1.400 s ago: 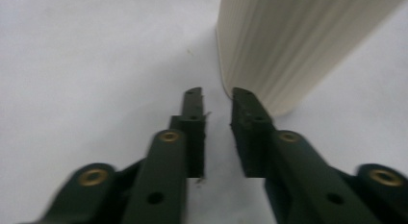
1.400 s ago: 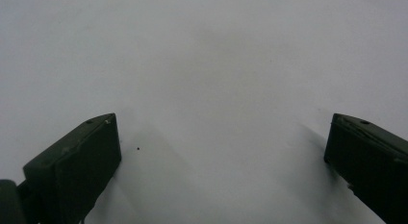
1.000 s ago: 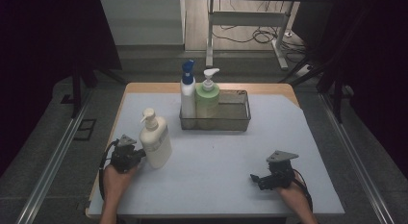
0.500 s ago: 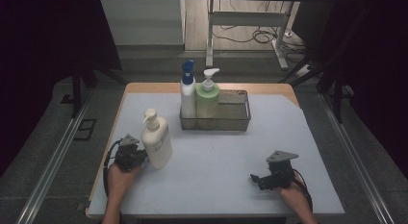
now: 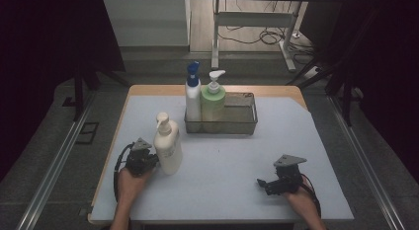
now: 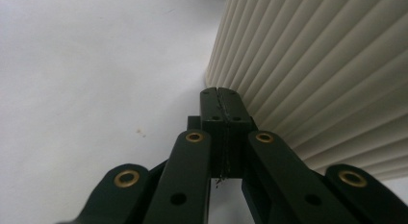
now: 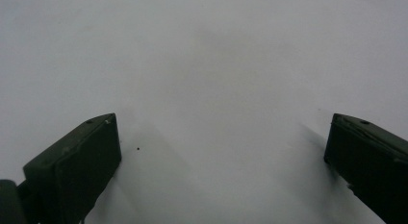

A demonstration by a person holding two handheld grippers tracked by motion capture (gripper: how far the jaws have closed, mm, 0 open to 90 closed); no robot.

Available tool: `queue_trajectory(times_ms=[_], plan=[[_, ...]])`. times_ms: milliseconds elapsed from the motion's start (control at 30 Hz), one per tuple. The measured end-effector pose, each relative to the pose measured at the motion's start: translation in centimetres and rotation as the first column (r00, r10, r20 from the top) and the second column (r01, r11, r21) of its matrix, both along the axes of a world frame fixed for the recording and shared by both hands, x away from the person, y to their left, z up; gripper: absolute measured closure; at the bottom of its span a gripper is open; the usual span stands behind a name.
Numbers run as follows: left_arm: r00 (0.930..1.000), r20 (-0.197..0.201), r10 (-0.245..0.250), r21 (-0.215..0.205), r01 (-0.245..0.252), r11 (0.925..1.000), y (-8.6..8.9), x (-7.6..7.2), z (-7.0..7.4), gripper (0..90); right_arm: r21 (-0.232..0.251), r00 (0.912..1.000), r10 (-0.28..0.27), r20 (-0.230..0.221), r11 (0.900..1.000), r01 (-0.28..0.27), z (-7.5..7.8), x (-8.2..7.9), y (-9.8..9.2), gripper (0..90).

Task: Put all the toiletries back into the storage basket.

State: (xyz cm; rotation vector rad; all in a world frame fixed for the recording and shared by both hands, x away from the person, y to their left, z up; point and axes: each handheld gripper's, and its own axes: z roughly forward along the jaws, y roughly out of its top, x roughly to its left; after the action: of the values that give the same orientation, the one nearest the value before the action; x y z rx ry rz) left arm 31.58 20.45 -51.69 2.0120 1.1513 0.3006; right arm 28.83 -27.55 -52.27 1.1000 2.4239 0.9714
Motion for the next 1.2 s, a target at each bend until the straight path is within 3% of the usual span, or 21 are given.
queue_trajectory(times_ms=[633, 1200], plan=[[0.9975, -0.004, -0.070, 0.013, 0.070, 0.9975, -2.4, -0.5, 0.1, 89.5, 0.001, 1.0000, -0.001, -0.002, 1.000, 0.001, 0.0, 0.0, 0.0, 0.0], [0.9898, -0.029, -0.139, 0.041, 0.141, 0.9892, -4.5, -1.5, 0.0, 89.4, 0.000, 1.0000, -0.001, -0.001, 1.000, 0.001, 0.0, 0.0, 0.0, 0.0]])
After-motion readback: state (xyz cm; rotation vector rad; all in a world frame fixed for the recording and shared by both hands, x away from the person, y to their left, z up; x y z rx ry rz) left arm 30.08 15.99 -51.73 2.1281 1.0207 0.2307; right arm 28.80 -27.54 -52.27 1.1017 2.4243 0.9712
